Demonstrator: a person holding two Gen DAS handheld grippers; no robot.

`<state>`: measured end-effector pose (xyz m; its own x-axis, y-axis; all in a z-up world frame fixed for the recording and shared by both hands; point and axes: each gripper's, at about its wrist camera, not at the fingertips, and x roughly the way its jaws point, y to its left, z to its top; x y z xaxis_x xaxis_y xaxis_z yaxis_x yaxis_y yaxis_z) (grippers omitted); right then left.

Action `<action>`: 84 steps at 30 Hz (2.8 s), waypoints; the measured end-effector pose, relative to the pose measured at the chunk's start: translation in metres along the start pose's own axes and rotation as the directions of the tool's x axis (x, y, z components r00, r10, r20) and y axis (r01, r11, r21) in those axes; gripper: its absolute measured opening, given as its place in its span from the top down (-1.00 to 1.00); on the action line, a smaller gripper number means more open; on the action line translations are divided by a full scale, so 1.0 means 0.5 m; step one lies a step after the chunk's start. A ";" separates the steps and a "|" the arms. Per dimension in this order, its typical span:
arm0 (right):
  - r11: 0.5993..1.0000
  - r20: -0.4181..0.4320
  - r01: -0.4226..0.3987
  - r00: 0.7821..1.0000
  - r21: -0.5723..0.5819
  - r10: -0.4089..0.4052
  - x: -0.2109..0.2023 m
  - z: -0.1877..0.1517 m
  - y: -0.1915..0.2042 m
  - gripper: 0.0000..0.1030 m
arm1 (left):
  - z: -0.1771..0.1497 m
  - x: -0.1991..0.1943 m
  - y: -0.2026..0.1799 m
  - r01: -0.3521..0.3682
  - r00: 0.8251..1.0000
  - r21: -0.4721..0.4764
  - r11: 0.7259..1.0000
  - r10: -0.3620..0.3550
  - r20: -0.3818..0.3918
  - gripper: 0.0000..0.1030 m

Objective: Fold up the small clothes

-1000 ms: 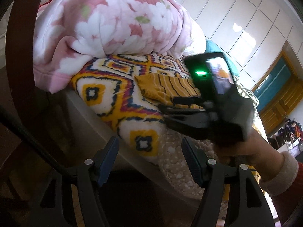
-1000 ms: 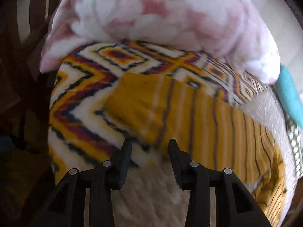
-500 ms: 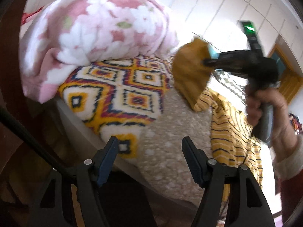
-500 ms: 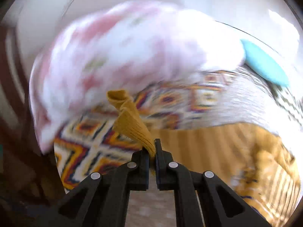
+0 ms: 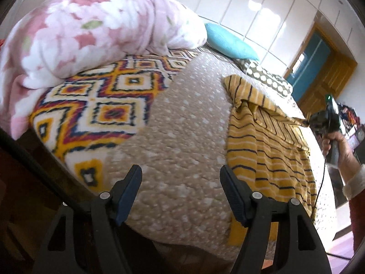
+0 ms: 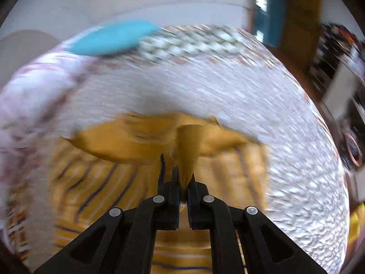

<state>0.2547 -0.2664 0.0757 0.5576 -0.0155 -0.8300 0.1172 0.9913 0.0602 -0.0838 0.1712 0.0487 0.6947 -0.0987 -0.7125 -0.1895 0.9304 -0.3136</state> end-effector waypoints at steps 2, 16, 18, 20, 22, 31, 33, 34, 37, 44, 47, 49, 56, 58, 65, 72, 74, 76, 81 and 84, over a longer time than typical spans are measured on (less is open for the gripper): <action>0.998 -0.042 0.010 0.999 0.055 -0.008 0.044 -0.015 -0.053 0.89 | 0.003 0.013 -0.012 0.007 1.000 0.010 1.000 -0.007 -0.014 -0.35; 0.992 -0.011 -0.042 0.999 0.121 0.044 -0.038 -0.129 -0.228 0.22 | 0.015 0.091 -0.060 0.096 0.989 0.030 0.995 -0.092 -0.116 -0.35; 0.983 -0.029 -0.126 0.991 0.137 0.131 -0.065 -0.177 -0.262 0.21 | 0.018 0.108 -0.068 0.128 0.983 0.034 0.991 -0.123 -0.134 -0.35; 0.971 -0.048 -0.190 0.979 0.147 0.199 -0.085 -0.229 -0.278 0.21 | 0.019 0.134 -0.078 0.171 0.973 0.038 0.985 -0.162 -0.166 -0.35; 0.951 -0.067 -0.264 0.958 0.162 0.277 -0.103 -0.297 -0.290 0.21 | 0.023 0.174 -0.086 0.215 0.955 0.029 0.976 -0.204 -0.217 -0.35; 0.881 -0.078 -0.438 0.886 0.179 0.457 -0.154 -0.518 -0.288 0.20 | 0.046 0.257 -0.121 0.359 0.879 -0.068 0.931 -0.362 -0.311 -0.35; 0.856 -0.066 -0.476 0.865 0.204 0.497 -0.159 -0.542 -0.296 0.20 | 0.034 0.257 -0.132 0.384 0.868 -0.077 0.920 -0.389 -0.309 -0.34; 0.837 -0.051 -0.499 0.852 0.227 0.522 -0.160 -0.557 -0.299 0.20 | 0.024 0.254 -0.139 0.400 0.861 -0.076 0.913 -0.403 -0.309 -0.27; 0.785 -0.014 -0.554 0.814 0.278 0.580 -0.157 -0.576 -0.298 0.17 | -0.009 0.242 -0.154 0.448 0.834 -0.092 0.889 -0.453 -0.316 -0.08; 0.676 0.016 -0.673 0.712 0.300 0.702 -0.142 -0.594 -0.230 0.16 | -0.072 0.196 -0.166 0.470 0.819 -0.107 0.876 -0.478 -0.316 0.03; 0.651 0.023 -0.693 0.690 0.311 0.723 -0.140 -0.606 -0.205 0.16 | -0.087 0.186 -0.169 0.459 0.825 -0.119 0.881 -0.472 -0.310 0.03; 0.669 0.038 -0.681 0.709 0.299 0.705 -0.148 -0.616 -0.192 0.20 | -0.088 0.182 -0.178 0.427 0.845 -0.098 0.899 -0.435 -0.310 0.15; 0.759 -0.047 -0.594 0.778 0.267 0.626 -0.162 -0.606 -0.179 0.80 | -0.063 0.114 -0.214 0.266 0.937 0.088 0.960 -0.236 -0.257 0.86; 0.784 -0.064 -0.579 0.794 0.224 0.605 -0.181 -0.606 -0.185 0.82 | -0.068 0.064 -0.220 0.250 0.953 0.158 0.955 -0.214 -0.215 0.86; 0.833 -0.143 -0.533 0.822 0.148 0.551 -0.234 -0.686 -0.236 0.82 | -0.155 0.037 -0.198 0.226 0.944 0.227 0.947 -0.156 -0.291 0.82; 0.877 -0.119 -0.473 0.869 0.086 0.480 -0.293 -0.720 -0.278 0.67 | -0.132 -0.008 -0.133 0.219 0.953 0.221 0.950 -0.159 -0.259 0.44; 0.903 -0.085 -0.426 0.899 0.056 0.430 -0.318 -0.707 -0.298 0.66 | -0.109 -0.033 -0.127 0.185 0.970 0.246 0.952 -0.137 -0.201 0.25; 0.916 -0.056 -0.399 0.914 0.039 0.401 -0.326 -0.683 -0.301 0.65 | -0.082 -0.046 -0.128 0.170 0.979 0.250 0.953 -0.135 -0.151 -0.02; 0.905 -0.023 -0.425 0.905 -0.025 0.425 -0.314 -0.610 -0.238 0.65 | -0.004 -0.010 -0.164 0.219 0.975 0.170 0.961 -0.207 -0.083 -0.29; 0.891 -0.011 -0.448 0.894 -0.073 0.449 -0.287 -0.561 -0.160 0.65 | 0.030 0.040 -0.223 0.204 0.978 0.214 0.955 -0.191 -0.083 -0.29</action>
<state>-0.0651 -0.3068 0.0344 0.5417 0.4326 -0.7207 -0.2056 0.8996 0.3854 -0.0383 0.0709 0.0786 0.6579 -0.3034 -0.6893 0.1093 0.9440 -0.3112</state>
